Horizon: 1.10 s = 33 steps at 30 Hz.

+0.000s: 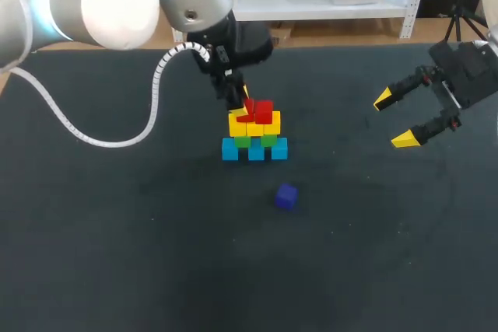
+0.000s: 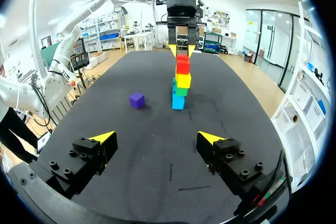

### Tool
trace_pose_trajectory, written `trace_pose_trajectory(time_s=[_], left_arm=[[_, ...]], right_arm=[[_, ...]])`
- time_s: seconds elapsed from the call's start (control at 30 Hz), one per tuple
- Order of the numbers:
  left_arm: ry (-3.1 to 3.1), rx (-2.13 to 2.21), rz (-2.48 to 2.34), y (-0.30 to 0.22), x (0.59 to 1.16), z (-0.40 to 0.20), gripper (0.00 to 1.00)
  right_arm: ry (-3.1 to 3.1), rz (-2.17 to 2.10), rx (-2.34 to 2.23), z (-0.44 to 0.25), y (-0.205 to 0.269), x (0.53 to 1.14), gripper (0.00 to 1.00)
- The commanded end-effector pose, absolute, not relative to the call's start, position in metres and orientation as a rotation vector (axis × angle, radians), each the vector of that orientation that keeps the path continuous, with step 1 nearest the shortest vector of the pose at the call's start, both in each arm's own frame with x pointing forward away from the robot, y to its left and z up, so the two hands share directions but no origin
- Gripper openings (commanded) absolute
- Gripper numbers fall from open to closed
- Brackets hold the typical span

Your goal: Place the blue cubes, place green cubes on the blue cubes, place the yellow cubes on the green cubes, then place the red cubes on the yellow cubes, and place purple cube on the red cubes.

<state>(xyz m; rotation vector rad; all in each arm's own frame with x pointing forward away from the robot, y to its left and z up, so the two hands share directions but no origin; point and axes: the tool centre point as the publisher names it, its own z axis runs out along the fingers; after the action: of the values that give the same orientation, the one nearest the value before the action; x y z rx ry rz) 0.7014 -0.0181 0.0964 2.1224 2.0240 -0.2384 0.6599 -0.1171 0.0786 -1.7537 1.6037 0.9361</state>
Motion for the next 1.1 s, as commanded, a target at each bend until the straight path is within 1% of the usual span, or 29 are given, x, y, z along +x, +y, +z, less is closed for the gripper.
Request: trace_pose_trajectory(time_s=[0.03, 0.2, 0.43, 0.53, 0.63, 0.77, 0.8, 0.83, 0.87, 1.0, 1.1], left_arm=[[2.021, 2.123, -0.238, -0.0182, 0.7011, 0.0960, 0.10], [2.022, 2.122, -0.239, -0.0184, 0.7012, 0.0957, 0.11], [2.026, 2.123, -0.242, -0.0187, 0.7004, 0.0944, 0.19], [2.027, 2.125, -0.245, -0.0186, 0.7000, 0.0938, 0.21], [2.028, 2.126, -0.246, -0.0187, 0.6999, 0.0937, 0.28], [2.028, 2.124, -0.245, -0.0185, 0.7002, 0.0937, 0.46], [2.029, 2.123, -0.246, -0.0184, 0.7002, 0.0938, 0.48], [2.029, 2.122, -0.246, -0.0184, 0.7003, 0.0938, 0.59], [2.029, 2.122, -0.246, -0.0184, 0.7003, 0.0938, 0.65], [2.027, 2.124, -0.246, -0.0184, 0.7005, 0.0938, 0.76], [2.027, 2.121, -0.248, -0.0179, 0.7001, 0.0948, 0.80]], right_arm=[[1.602, 0.936, -1.753, 0.0782, -0.1169, 0.6602, 1.00], [1.602, 0.936, -1.753, 0.0782, -0.1169, 0.6602, 1.00], [1.602, 0.936, -1.753, 0.0782, -0.1169, 0.6602, 1.00], [1.602, 0.936, -1.753, 0.0782, -0.1169, 0.6602, 1.00], [1.602, 0.936, -1.753, 0.0782, -0.1169, 0.6602, 1.00], [1.602, 0.936, -1.753, 0.0782, -0.1169, 0.6602, 1.00], [1.602, 0.936, -1.753, 0.0782, -0.1169, 0.6602, 1.00], [1.602, 0.936, -1.753, 0.0782, -0.1169, 0.6602, 1.00], [1.602, 0.936, -1.753, 0.0782, -0.1169, 0.6602, 1.00], [1.602, 0.936, -1.753, 0.0782, -0.1169, 0.6602, 1.00], [1.602, 0.936, -1.753, 0.0782, -0.1169, 0.6602, 1.00]])
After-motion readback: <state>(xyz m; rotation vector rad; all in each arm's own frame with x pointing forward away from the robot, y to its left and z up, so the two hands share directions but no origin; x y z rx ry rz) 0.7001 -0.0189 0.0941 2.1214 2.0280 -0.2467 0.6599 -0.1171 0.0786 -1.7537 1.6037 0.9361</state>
